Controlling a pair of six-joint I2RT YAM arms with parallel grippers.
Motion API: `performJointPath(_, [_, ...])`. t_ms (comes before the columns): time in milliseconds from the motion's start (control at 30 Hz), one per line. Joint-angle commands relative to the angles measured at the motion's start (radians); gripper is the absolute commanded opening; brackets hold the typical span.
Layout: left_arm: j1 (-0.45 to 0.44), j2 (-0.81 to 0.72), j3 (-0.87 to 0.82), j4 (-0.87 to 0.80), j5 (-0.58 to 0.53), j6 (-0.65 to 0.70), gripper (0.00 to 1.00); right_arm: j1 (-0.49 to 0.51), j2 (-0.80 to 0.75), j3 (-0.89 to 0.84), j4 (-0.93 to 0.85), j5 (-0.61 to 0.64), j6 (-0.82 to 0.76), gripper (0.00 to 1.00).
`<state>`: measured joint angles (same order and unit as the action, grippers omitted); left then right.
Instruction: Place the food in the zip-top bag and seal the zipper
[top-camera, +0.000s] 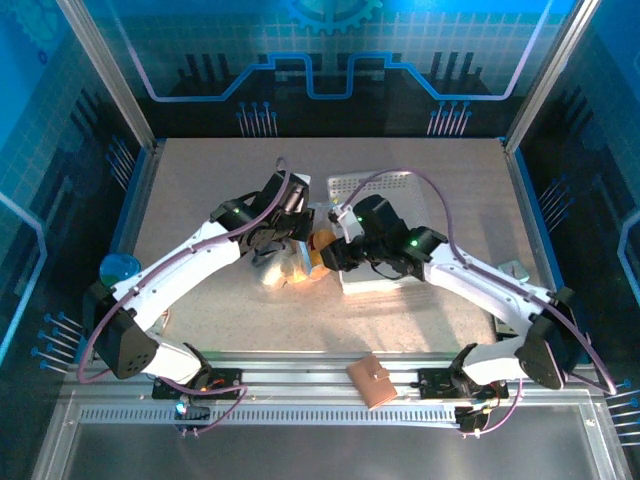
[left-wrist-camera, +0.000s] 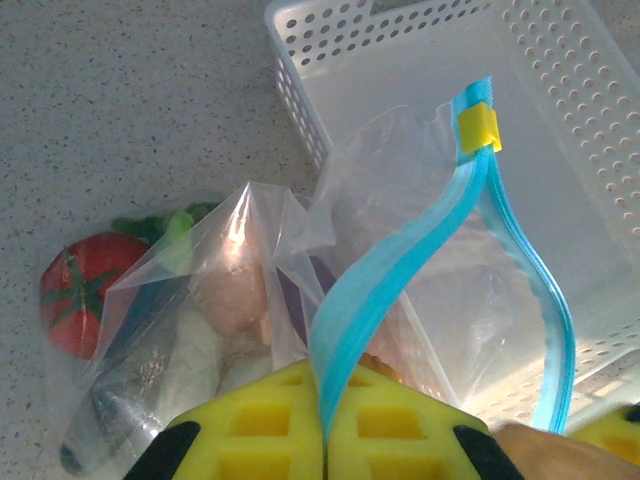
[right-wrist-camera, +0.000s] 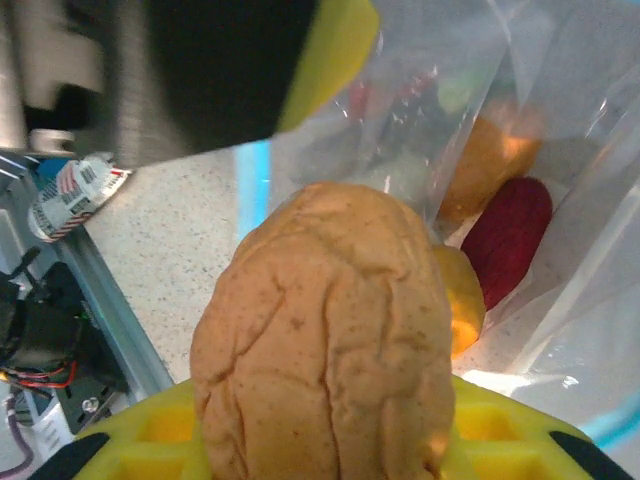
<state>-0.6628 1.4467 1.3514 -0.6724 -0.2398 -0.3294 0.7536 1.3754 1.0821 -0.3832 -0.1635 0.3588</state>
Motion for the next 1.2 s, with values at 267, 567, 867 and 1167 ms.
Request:
performJointPath(267, [0.010,-0.025,0.013,0.011,0.030,-0.017,0.12,0.018,0.141,0.109,0.017,0.057,0.046,0.63])
performJointPath(567, [0.012,-0.048,0.005,0.011,0.046,0.007,0.06,0.001,0.051,0.133,-0.006,0.062,-0.021,0.73])
performJointPath(867, [0.063,-0.133,-0.025,0.027,0.168,0.088,0.01,-0.170,-0.200,0.061,0.019,-0.036,-0.136,0.46])
performJointPath(1167, [0.204,-0.212,0.000,0.029,0.599,0.264,0.00,-0.375,-0.173,-0.055,0.197,-0.083,-0.212,0.48])
